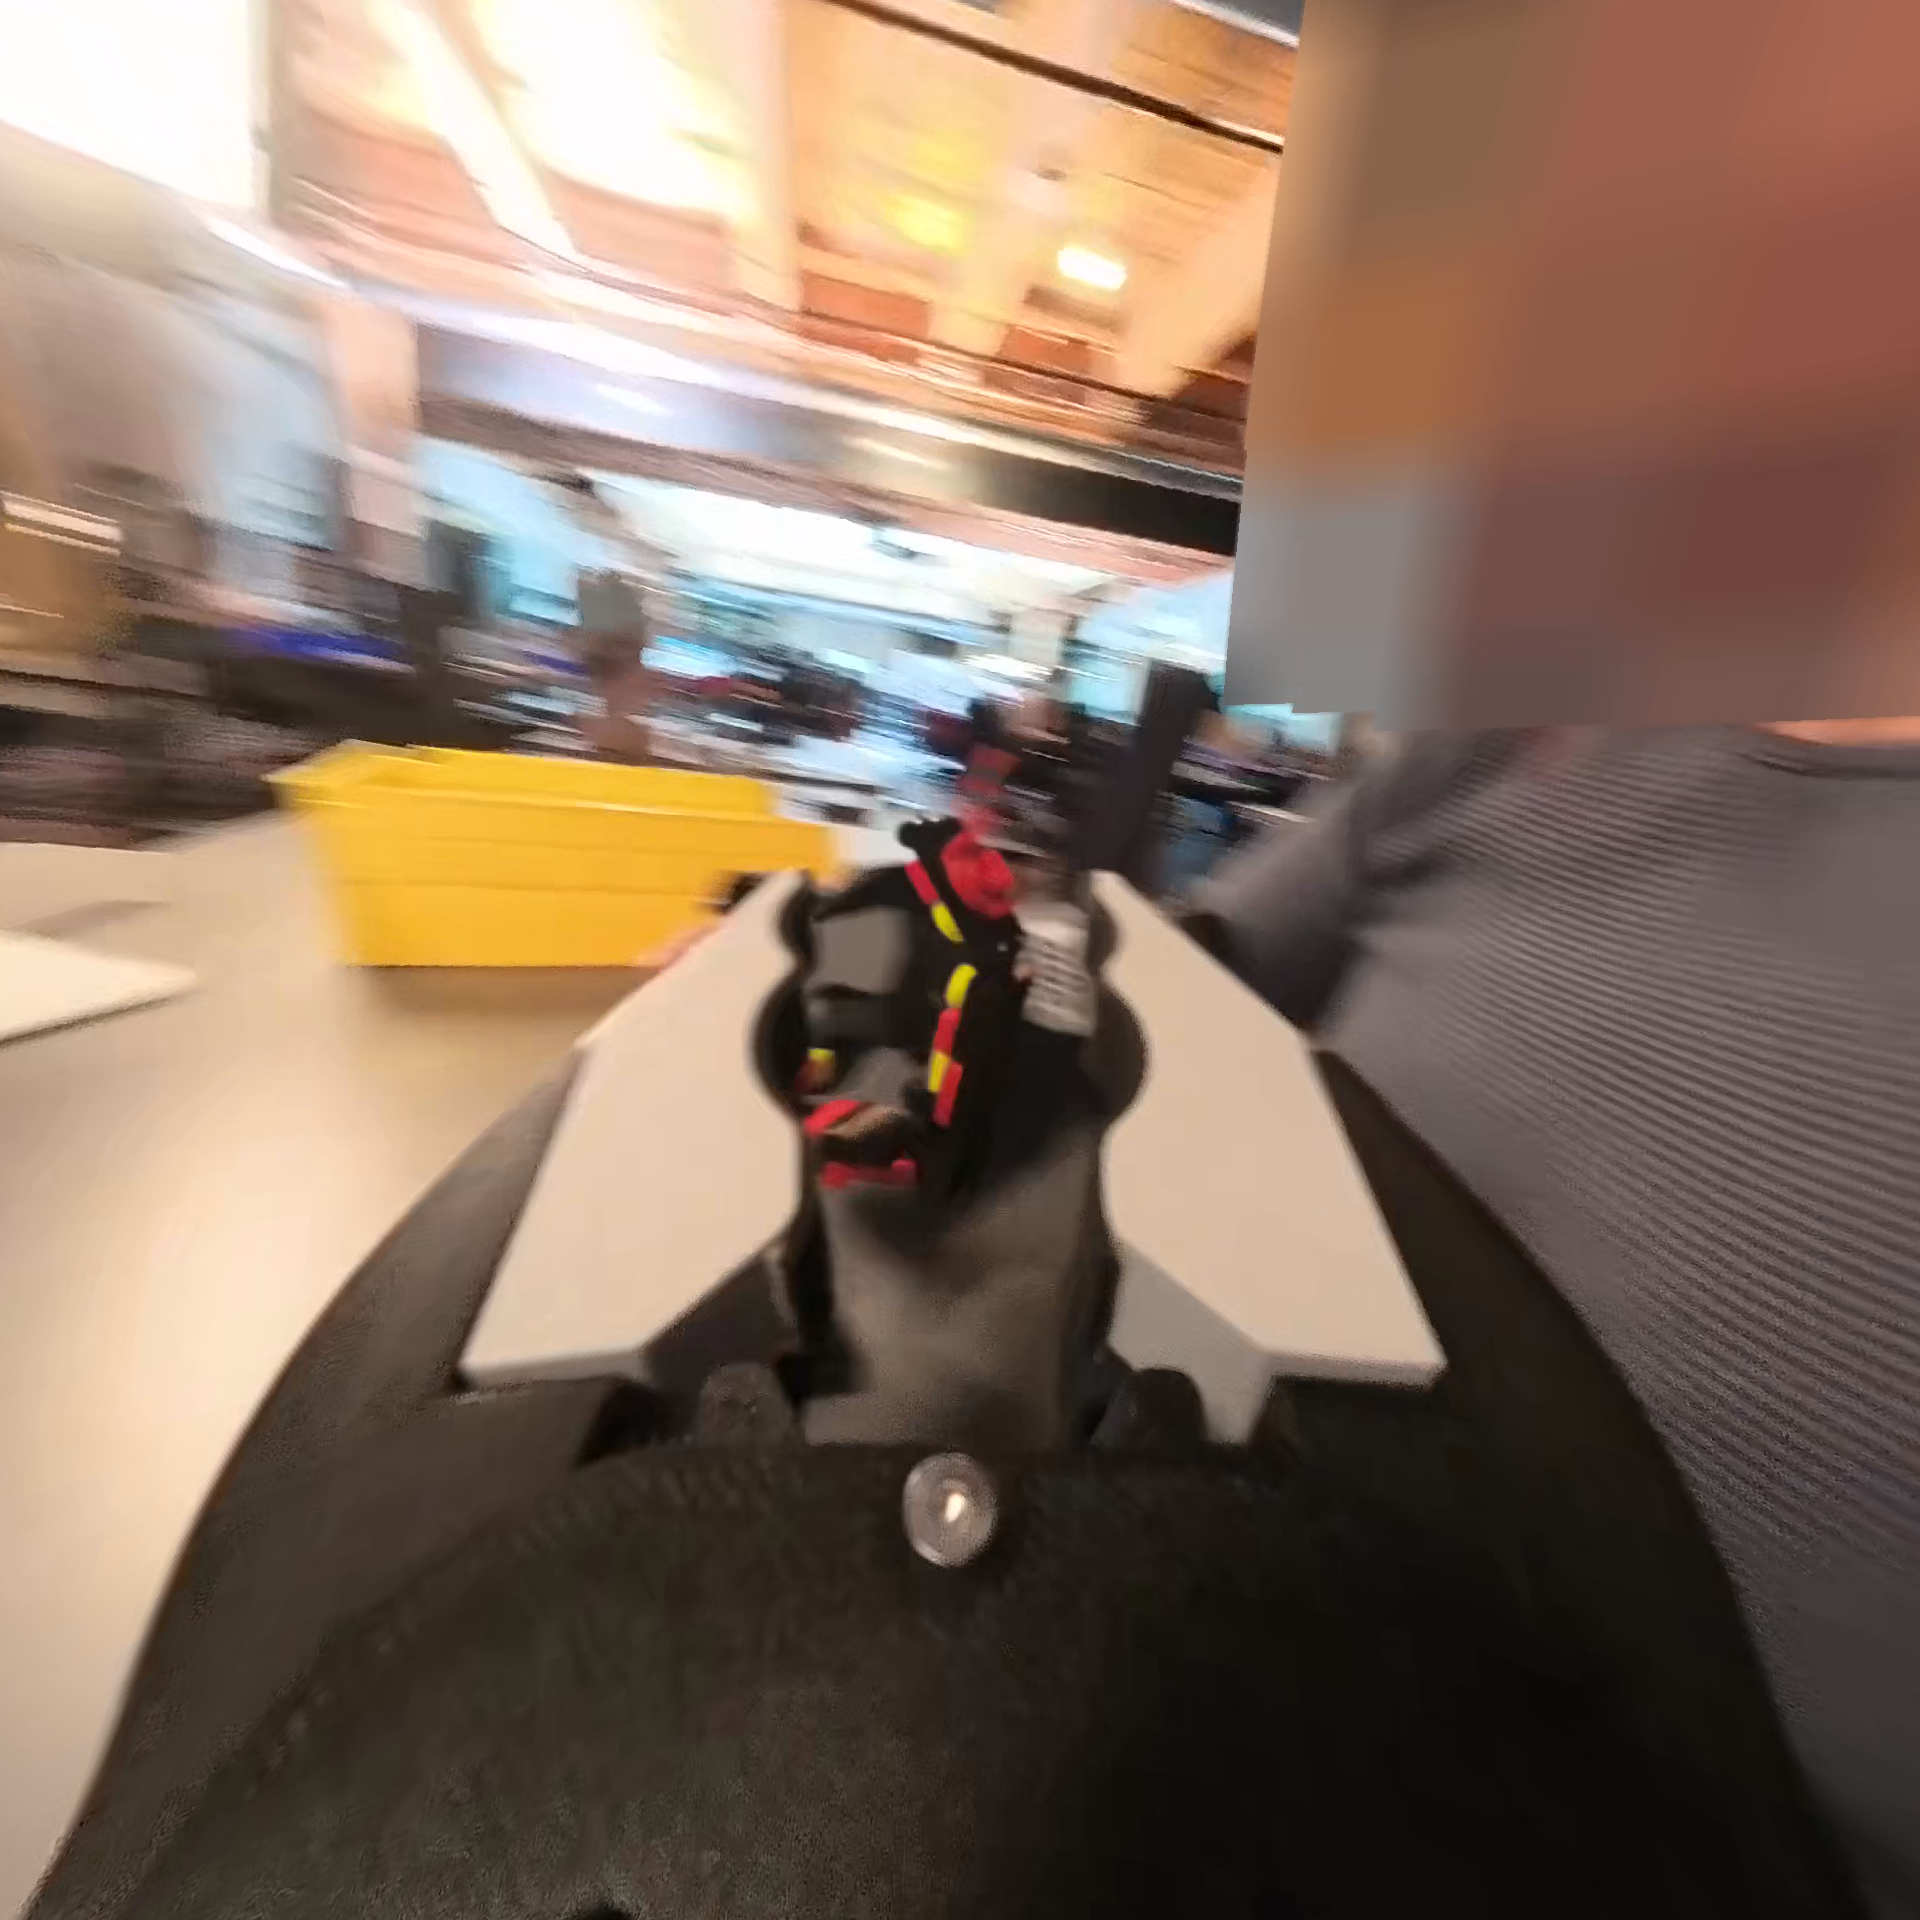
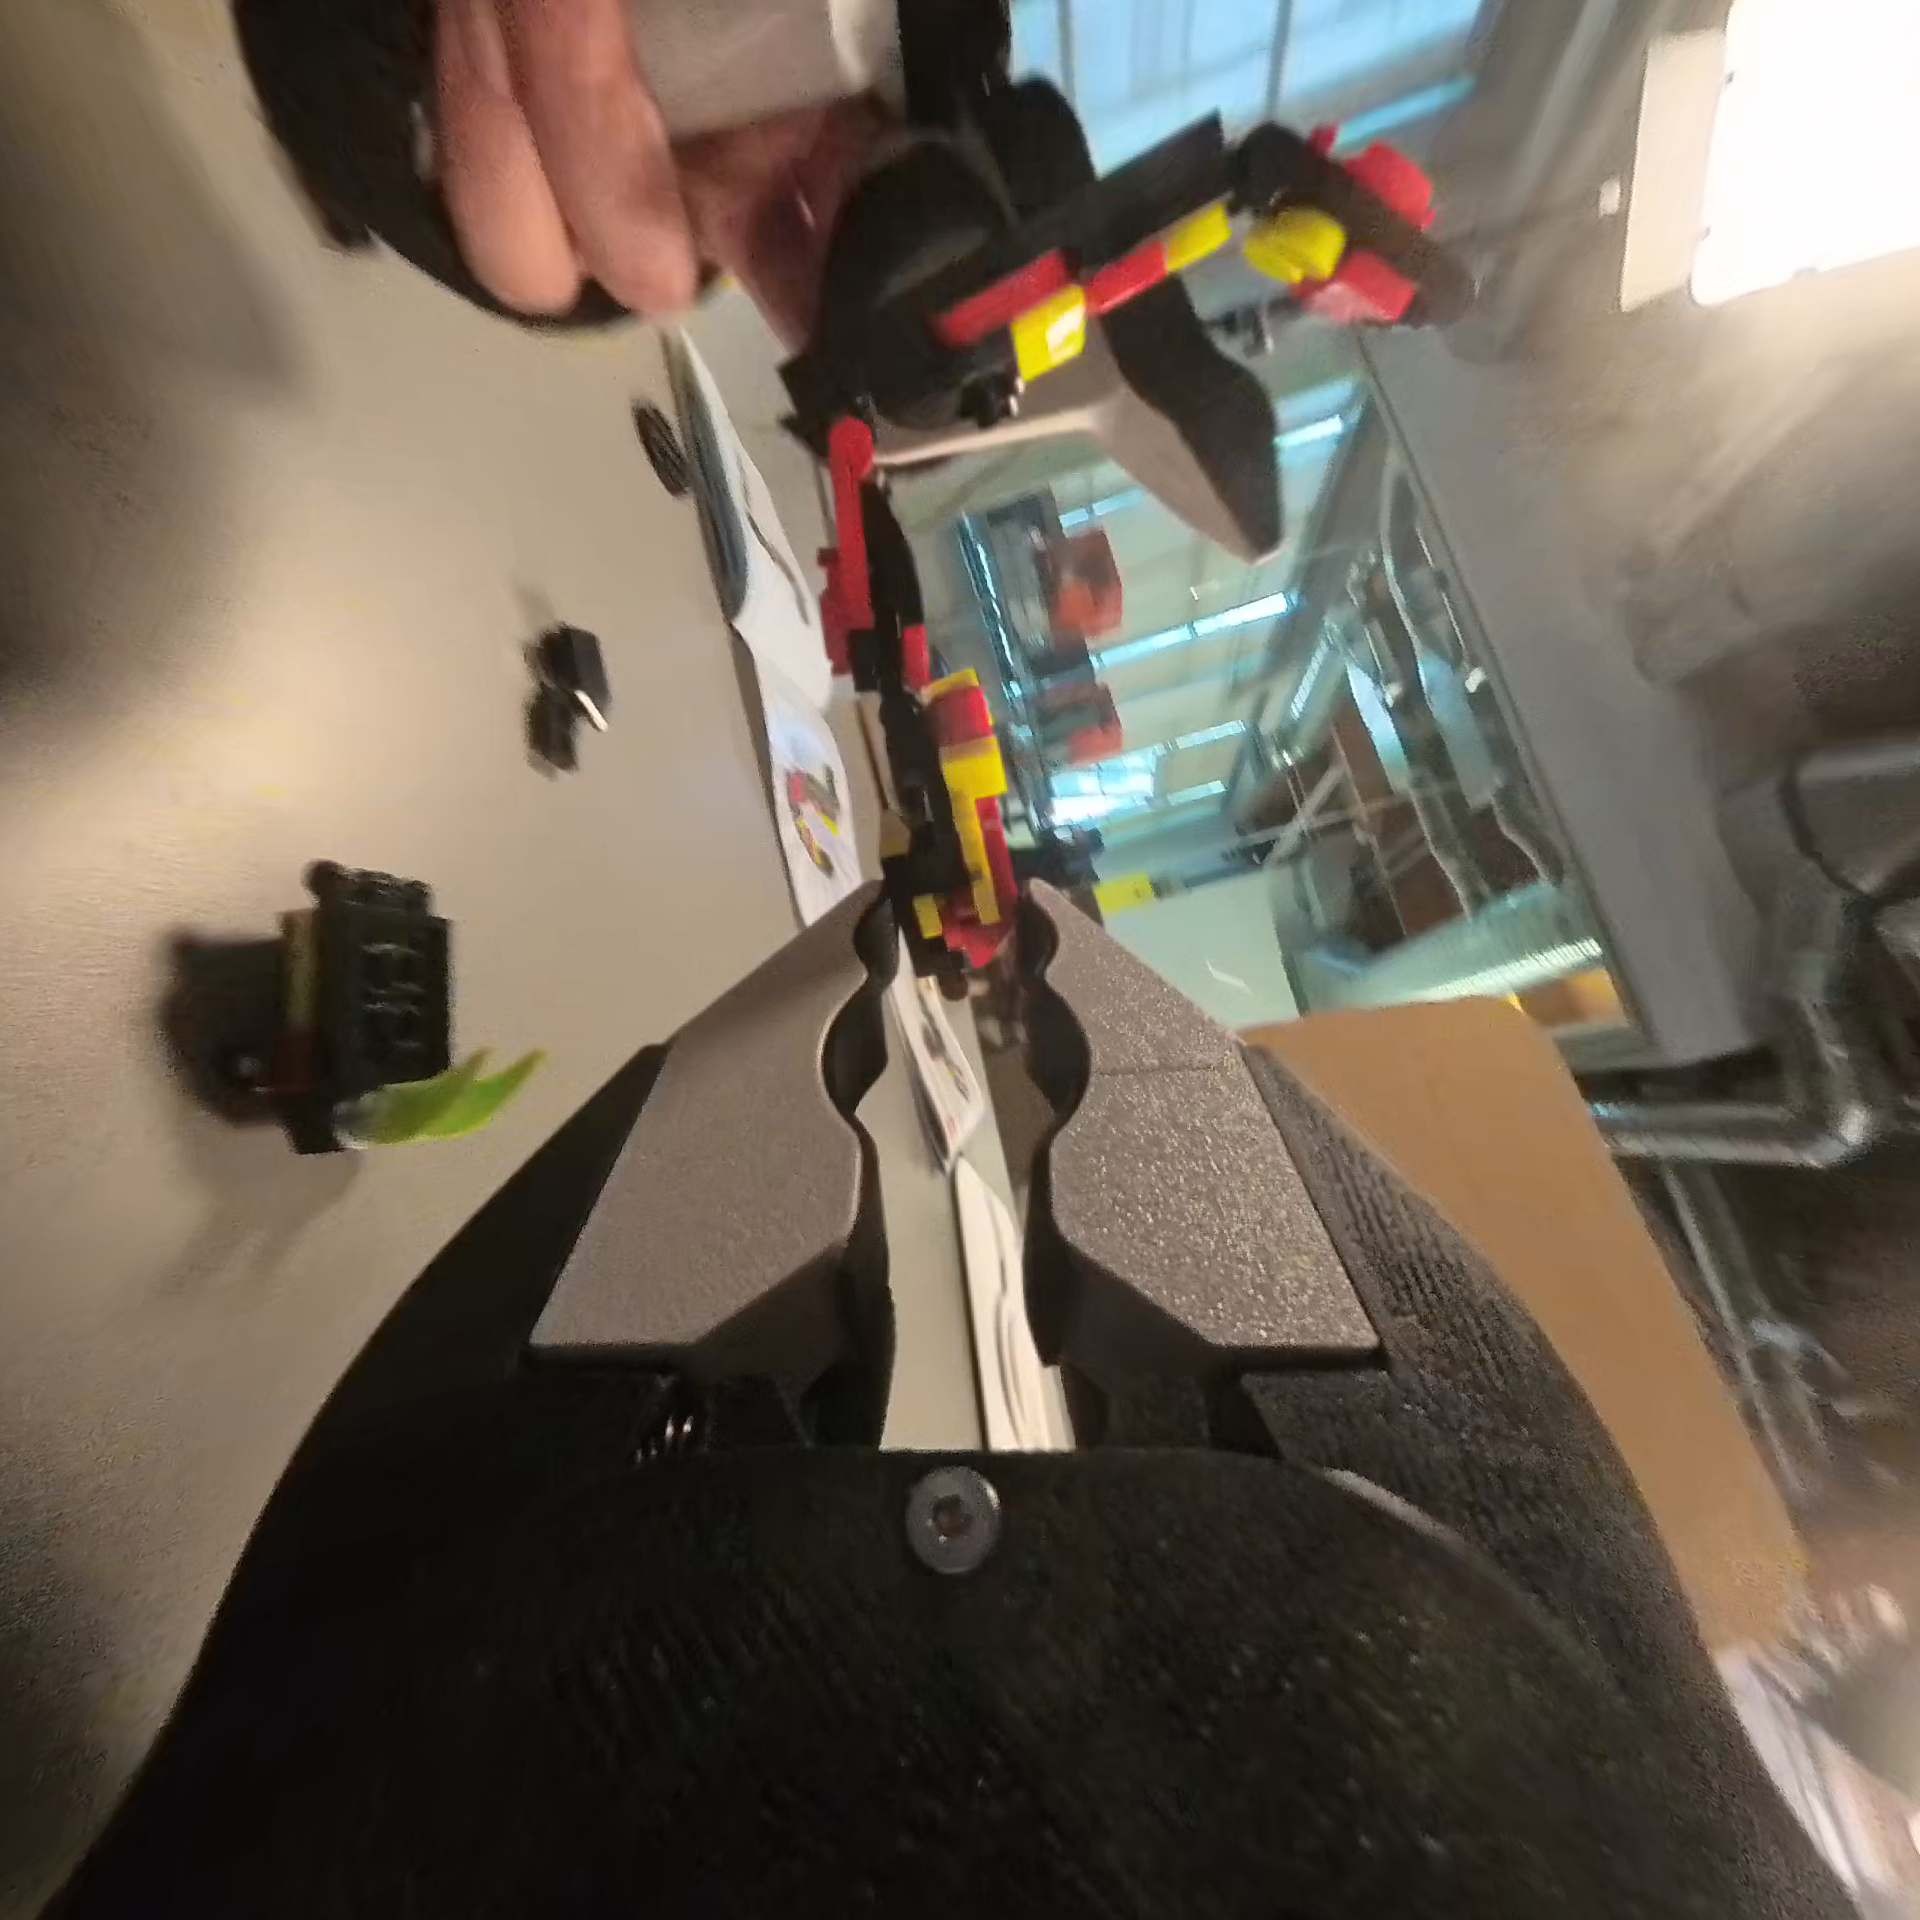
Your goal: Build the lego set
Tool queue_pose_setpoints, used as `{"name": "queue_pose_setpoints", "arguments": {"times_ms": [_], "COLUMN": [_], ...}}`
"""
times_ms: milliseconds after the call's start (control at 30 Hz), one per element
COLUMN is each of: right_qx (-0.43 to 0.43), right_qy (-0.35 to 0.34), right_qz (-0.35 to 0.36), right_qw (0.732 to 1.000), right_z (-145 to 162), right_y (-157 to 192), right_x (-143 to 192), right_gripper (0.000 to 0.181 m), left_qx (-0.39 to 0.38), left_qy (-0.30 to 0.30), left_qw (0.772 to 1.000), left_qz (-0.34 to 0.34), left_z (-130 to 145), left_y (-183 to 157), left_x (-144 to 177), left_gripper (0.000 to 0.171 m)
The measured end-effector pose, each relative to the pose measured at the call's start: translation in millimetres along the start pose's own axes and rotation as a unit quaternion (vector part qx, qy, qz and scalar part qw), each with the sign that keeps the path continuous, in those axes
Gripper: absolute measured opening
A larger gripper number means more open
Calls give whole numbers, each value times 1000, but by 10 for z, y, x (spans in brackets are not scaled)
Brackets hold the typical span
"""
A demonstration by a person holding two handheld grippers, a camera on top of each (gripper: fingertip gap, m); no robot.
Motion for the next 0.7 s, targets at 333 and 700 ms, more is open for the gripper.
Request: {"name": "queue_pose_setpoints", "arguments": {"times_ms": [333, 700], "right_qx": [-34, -15], "right_qy": [100, 104], "right_qz": [76, 77], "right_qw": [992, 991], "right_z": [29, -102], "right_y": [-119, -31], "right_x": [-106, -152], "right_gripper": [19, 20], "left_qx": [-75, -102], "left_qy": [132, 131], "left_qw": [952, 945], "left_qz": [-267, -281], "left_z": [339, 362], "left_y": [382, 347], "left_x": [-104, -148], "left_gripper": [85, 36]}}
Point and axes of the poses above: each gripper's, where its closed fingertips meet, x back along the fingers, z out of its underside, y = z × x across the jaws, the point moved 6 cm from there along x, back along the fingers
